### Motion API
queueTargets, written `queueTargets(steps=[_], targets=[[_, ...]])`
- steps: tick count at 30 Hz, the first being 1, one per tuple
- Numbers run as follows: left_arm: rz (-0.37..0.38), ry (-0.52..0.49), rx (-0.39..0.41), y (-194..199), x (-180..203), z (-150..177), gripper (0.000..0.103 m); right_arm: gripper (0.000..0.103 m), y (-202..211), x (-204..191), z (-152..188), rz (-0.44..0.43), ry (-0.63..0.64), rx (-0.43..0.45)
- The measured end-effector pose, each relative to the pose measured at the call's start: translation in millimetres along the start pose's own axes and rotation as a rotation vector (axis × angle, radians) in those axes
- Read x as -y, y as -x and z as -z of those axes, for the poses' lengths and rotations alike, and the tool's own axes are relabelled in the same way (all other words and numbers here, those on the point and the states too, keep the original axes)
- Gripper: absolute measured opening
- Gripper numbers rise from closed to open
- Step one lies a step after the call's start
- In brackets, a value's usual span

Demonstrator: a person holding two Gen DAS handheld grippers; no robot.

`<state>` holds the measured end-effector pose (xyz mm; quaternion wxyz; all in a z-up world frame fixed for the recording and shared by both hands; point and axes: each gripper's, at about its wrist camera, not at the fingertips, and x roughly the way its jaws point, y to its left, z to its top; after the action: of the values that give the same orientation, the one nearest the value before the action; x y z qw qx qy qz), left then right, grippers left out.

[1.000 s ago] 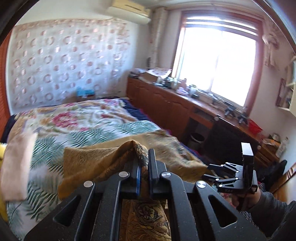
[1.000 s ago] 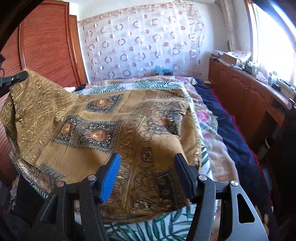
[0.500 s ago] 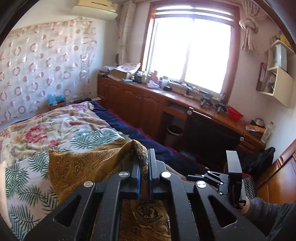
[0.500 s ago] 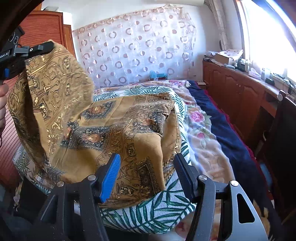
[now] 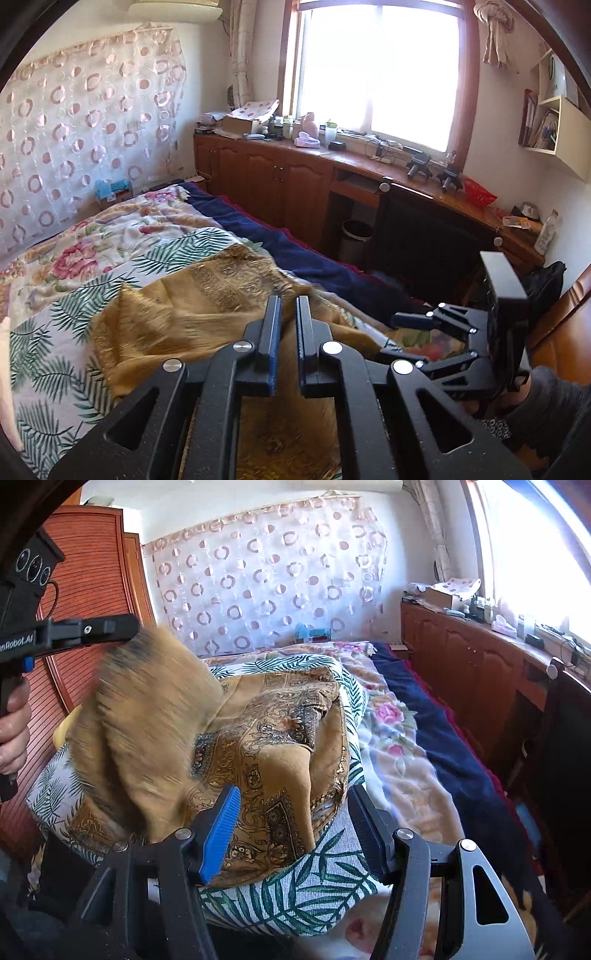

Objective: Fold small clothes
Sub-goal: 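Fold the held edge over the shirt and open the left tool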

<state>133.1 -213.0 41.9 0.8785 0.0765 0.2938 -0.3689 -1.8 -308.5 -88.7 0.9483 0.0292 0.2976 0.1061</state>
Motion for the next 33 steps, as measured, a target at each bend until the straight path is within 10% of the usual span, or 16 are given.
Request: queueTargets(steps=[3,7,33], targets=[[-0.023,0.015,0.02,9,-8,9,0.05,0.063,2,-1,1,0.003,0.003,0.003],[-0.064,0.058,0.029,21,-24,27,0.071,0.063,2,-2,-1,0.005,0.009,0.006],[-0.287,0.235,-0.019,54,-107,124,0.072,0.063,-66,-73,-64,-0.112,0.216,-0.05]])
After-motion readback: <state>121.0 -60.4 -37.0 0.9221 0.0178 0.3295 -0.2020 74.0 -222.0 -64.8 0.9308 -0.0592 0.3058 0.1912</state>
